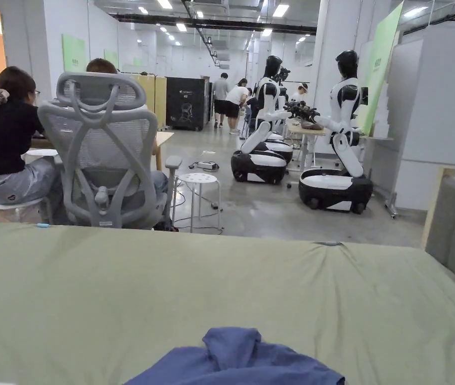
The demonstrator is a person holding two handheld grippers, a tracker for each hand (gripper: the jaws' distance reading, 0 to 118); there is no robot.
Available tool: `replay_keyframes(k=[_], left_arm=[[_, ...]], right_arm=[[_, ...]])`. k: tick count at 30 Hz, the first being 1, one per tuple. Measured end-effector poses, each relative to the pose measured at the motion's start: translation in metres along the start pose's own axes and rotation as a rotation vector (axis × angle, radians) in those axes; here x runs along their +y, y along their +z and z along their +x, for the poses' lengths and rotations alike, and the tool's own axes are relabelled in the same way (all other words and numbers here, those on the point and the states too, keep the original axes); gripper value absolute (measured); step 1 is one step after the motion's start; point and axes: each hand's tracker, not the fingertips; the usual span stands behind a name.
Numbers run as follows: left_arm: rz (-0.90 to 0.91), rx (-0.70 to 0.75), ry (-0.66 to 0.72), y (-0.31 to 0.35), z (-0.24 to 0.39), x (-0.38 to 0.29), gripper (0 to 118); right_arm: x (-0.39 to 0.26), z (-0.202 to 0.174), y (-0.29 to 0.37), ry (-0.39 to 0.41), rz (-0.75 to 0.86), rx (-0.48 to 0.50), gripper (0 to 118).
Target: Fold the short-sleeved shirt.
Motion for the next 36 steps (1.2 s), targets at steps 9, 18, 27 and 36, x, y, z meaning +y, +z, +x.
replay_keyframes(k=[9,18,27,36], left_arm=[[0.093,0.020,0.060,0.015,0.008,-0.017,87],[0.456,-0.243,-0.055,0.088,0.125,0.080,31],[0.537,-0.221,-0.103,0.097,0.127,0.072,0],[0.022,-0.172,0.127,0.040,0.002,0.039,0]], right_arm=[[-0.013,-0.017,0.017,-0.036,-0.021,0.076,106],[0.117,-0.129,0.108,-0.109,0.377,0.420,22],[0.127,-0.164,0.131,-0.056,0.491,0.368,0],[0.140,-0.218,0.128,0.005,0.464,0.470,0]])
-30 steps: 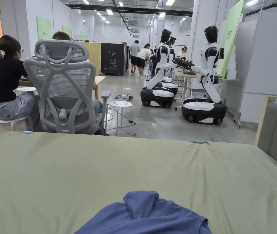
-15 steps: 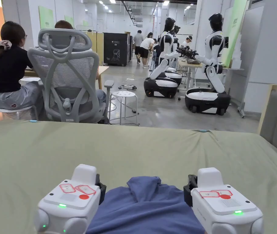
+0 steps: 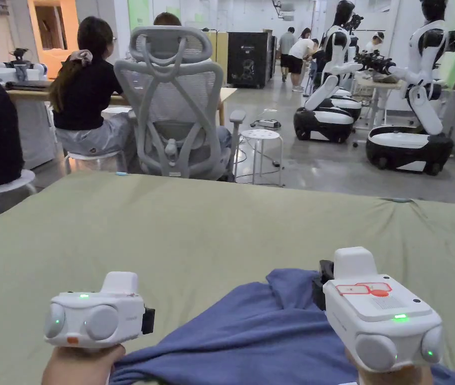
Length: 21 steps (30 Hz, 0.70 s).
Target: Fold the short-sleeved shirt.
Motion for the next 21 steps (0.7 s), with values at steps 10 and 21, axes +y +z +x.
replay_keyframes(k=[10,21], left_arm=[[-0.143,-0.005,0.143,-0.046,-0.071,-0.034,107],[-0.256,0.026,0.102,-0.088,-0.059,-0.043,10]], right_arm=[[-0.013,-0.041,-0.028,0.020,-0.081,0.124,0],[-0.031,-0.020,-0.037,-0.012,-0.139,0.092,0]])
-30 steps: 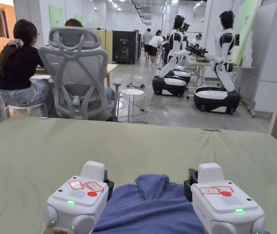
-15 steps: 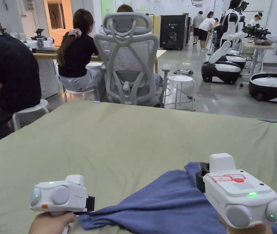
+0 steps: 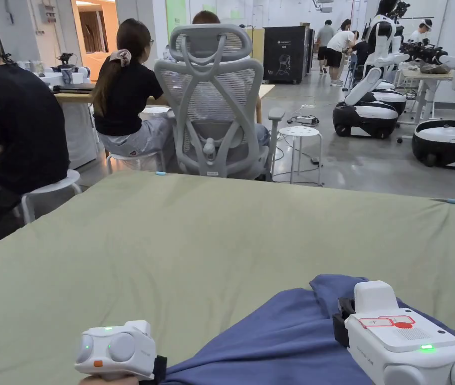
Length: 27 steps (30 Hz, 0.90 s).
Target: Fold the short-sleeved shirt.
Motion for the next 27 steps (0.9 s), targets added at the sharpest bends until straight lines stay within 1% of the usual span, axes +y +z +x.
replay_keyframes(k=[1,2,3,4,7,9,11,14,16,19,20,21,22,23,24,25,26,27], left_arm=[[0.008,-0.024,0.022,0.006,0.002,0.001,0],[0.025,0.006,0.005,0.012,0.004,0.002,0],[0.067,0.023,-0.050,0.020,0.010,0.001,0],[0.097,0.034,-0.069,0.028,0.015,-0.001,0],[0.175,-0.010,-0.075,0.054,0.024,-0.001,0],[0.196,-0.013,-0.089,0.066,0.030,-0.001,0],[0.229,-0.022,-0.110,0.080,0.038,-0.005,0],[0.259,-0.052,-0.118,0.091,0.046,-0.005,0],[0.273,-0.066,-0.146,0.095,0.055,-0.004,0],[0.280,-0.081,-0.161,0.094,0.063,-0.002,0],[0.282,-0.083,-0.168,0.095,0.066,-0.002,0],[0.286,-0.082,-0.176,0.095,0.070,-0.002,0],[0.284,-0.083,-0.188,0.092,0.071,0.000,0],[0.282,-0.087,-0.193,0.091,0.073,0.001,0],[0.279,-0.093,-0.194,0.089,0.074,0.001,0],[0.273,-0.097,-0.198,0.086,0.076,0.002,0],[0.265,-0.097,-0.204,0.082,0.076,0.004,0],[0.261,-0.095,-0.206,0.079,0.076,0.005,0]], right_arm=[[-0.001,0.003,-0.001,-0.001,-0.006,-0.004,0],[-0.001,0.007,-0.003,-0.003,-0.013,-0.007,0],[-0.002,0.010,-0.004,-0.004,-0.017,-0.011,0],[-0.002,0.013,-0.006,-0.002,-0.026,-0.015,0],[-0.001,0.026,-0.015,0.032,-0.058,-0.045,0],[0.000,0.039,-0.026,0.042,-0.089,-0.061,0],[0.000,0.058,-0.040,0.036,-0.126,-0.077,0],[0.003,0.099,-0.069,0.002,-0.191,-0.124,0],[0.006,0.129,-0.096,-0.028,-0.255,-0.129,0],[0.009,0.162,-0.140,-0.011,-0.305,-0.124,0],[0.010,0.170,-0.152,-0.010,-0.314,-0.116,3],[0.009,0.179,-0.167,-0.017,-0.331,-0.100,17],[0.007,0.188,-0.181,-0.036,-0.330,-0.070,48],[0.006,0.196,-0.193,-0.049,-0.318,-0.040,97],[0.004,0.203,-0.208,-0.062,-0.354,-0.024,108],[0.002,0.209,-0.223,-0.074,-0.409,-0.033,116],[0.000,0.212,-0.233,-0.074,-0.418,-0.037,118],[-0.002,0.218,-0.238,-0.072,-0.376,-0.036,117]])
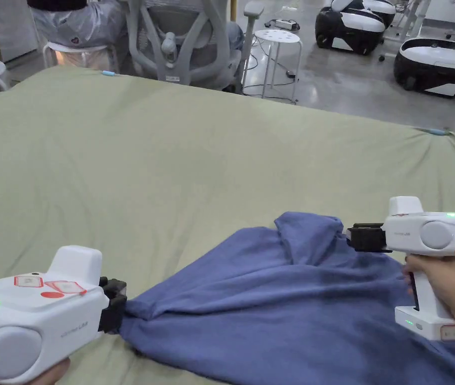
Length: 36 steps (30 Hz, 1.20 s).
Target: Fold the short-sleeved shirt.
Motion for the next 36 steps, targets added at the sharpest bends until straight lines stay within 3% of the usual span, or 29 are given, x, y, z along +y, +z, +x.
replay_keyframes(k=[2,5,7,8,9,10,12,14,24,33,36], left_arm=[[-0.004,0.000,0.005,-0.005,-0.002,0.001,0],[-0.020,-0.006,0.018,-0.015,-0.008,0.001,0],[-0.030,0.001,0.014,-0.020,-0.011,0.001,0],[-0.032,0.000,0.017,-0.021,-0.012,0.001,0],[-0.031,-0.002,0.022,-0.021,-0.013,0.001,0],[-0.033,-0.003,0.021,-0.022,-0.013,0.002,0],[-0.023,-0.008,0.025,-0.024,-0.015,0.003,0],[-0.015,0.009,0.030,-0.025,-0.016,0.007,0],[0.169,0.143,-0.043,-0.022,-0.004,0.105,0],[0.364,0.305,-0.162,0.005,0.030,0.240,0],[0.433,0.344,-0.175,0.020,0.040,0.288,0]], right_arm=[[-0.003,0.005,-0.018,-0.051,-0.029,-0.045,102],[-0.019,-0.001,-0.029,-0.014,-0.104,-0.022,101],[-0.037,-0.007,-0.032,0.038,-0.176,0.008,77],[-0.039,-0.009,-0.020,0.021,-0.091,-0.017,70],[-0.035,-0.012,-0.012,-0.007,-0.089,0.001,46],[-0.035,-0.012,-0.004,-0.038,-0.084,0.036,4],[-0.036,-0.021,0.023,0.045,0.009,-0.028,2],[-0.027,-0.031,0.056,0.043,0.050,-0.003,2],[0.035,-0.041,0.206,0.143,0.301,-0.262,2],[0.118,-0.006,0.309,0.112,0.500,-0.491,2],[0.146,0.006,0.331,0.088,0.558,-0.518,3]])
